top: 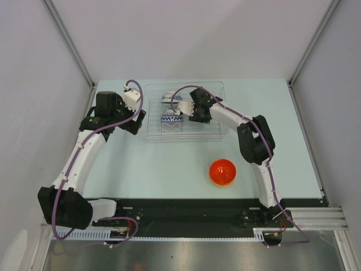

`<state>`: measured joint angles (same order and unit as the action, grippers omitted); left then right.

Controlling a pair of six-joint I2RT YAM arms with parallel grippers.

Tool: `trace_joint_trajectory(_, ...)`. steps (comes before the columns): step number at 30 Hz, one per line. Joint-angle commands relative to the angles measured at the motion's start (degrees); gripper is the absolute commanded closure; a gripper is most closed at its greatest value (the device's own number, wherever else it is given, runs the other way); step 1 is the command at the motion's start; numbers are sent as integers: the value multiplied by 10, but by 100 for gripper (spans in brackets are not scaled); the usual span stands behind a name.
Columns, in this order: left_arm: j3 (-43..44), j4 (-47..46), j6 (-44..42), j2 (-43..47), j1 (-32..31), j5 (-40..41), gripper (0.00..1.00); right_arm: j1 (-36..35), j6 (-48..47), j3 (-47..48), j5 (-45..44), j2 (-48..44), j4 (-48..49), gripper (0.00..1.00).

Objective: Load the bowls into the dish rack

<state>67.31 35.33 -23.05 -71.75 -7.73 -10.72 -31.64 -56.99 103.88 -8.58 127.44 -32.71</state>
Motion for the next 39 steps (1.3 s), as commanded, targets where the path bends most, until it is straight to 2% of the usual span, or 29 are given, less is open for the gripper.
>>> trace_joint_trajectory(1,10,-2,-8,20,5,-9,0,3,13,35,7,21,-41,51)
trace_joint_trajectory(3,9,-2,-8,21,5,-11,0,3,15,48,15,27,-72,45)
trace_joint_trajectory(11,3,-3,-9,30,5,-11,0,8,36,79,69,-7,-142,44)
trace_joint_trajectory(18,2,-8,-1,31,5,-22,0,8,43,51,27,-58,-92,43)
trace_joint_trajectory(27,-11,-10,-1,44,5,-21,0,1,66,121,138,-17,-150,43)
trace_joint_trajectory(32,-11,-7,0,50,6,-19,0,0,79,202,142,48,-158,43)
trace_joint_trajectory(39,-13,-5,-2,49,6,-17,0,4,91,221,125,90,-140,43)
